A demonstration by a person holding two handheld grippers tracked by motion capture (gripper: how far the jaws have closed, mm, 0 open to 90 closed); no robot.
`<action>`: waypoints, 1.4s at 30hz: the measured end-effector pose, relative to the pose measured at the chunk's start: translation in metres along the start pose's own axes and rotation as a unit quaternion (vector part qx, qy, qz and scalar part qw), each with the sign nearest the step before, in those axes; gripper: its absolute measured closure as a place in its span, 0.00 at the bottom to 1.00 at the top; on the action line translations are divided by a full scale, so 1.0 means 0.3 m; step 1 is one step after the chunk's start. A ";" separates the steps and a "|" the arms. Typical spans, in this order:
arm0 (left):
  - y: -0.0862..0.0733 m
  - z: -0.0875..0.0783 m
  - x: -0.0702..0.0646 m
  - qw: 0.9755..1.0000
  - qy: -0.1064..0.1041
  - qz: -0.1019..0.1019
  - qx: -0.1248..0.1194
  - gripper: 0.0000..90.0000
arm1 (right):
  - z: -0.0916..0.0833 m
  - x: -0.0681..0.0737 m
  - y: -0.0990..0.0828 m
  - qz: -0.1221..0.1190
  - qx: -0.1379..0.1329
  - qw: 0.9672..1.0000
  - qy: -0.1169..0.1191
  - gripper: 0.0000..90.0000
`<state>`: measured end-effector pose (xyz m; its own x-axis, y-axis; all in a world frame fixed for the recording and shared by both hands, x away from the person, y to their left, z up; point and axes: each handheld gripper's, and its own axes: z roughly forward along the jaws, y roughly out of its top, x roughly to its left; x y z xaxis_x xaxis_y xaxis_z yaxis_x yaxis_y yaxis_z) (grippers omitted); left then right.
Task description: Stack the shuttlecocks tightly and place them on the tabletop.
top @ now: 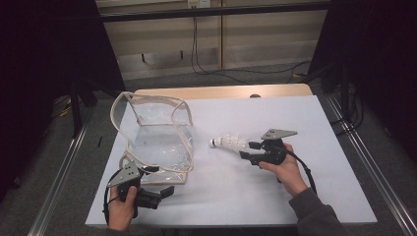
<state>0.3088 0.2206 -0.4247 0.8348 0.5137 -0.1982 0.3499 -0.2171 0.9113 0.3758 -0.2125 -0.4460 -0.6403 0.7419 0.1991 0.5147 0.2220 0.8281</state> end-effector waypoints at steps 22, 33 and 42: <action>-0.002 0.001 -0.001 1.000 0.001 0.000 -0.001 0.01 | 0.039 0.008 0.003 0.036 0.001 0.999 -0.004 0.14; -0.002 0.000 -0.001 1.000 0.001 0.000 -0.002 0.01 | 0.072 0.025 0.016 0.031 0.007 0.999 -0.010 0.16; -0.003 0.000 -0.001 1.000 0.002 0.000 -0.002 0.01 | 0.110 0.058 0.033 0.016 0.017 1.000 -0.012 0.26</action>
<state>0.3082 0.2206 -0.4255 0.8330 0.5172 -0.1964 0.3481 -0.2140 0.9127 0.3886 -0.1765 -0.4519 -0.6091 0.7643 0.2119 0.5542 0.2190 0.8031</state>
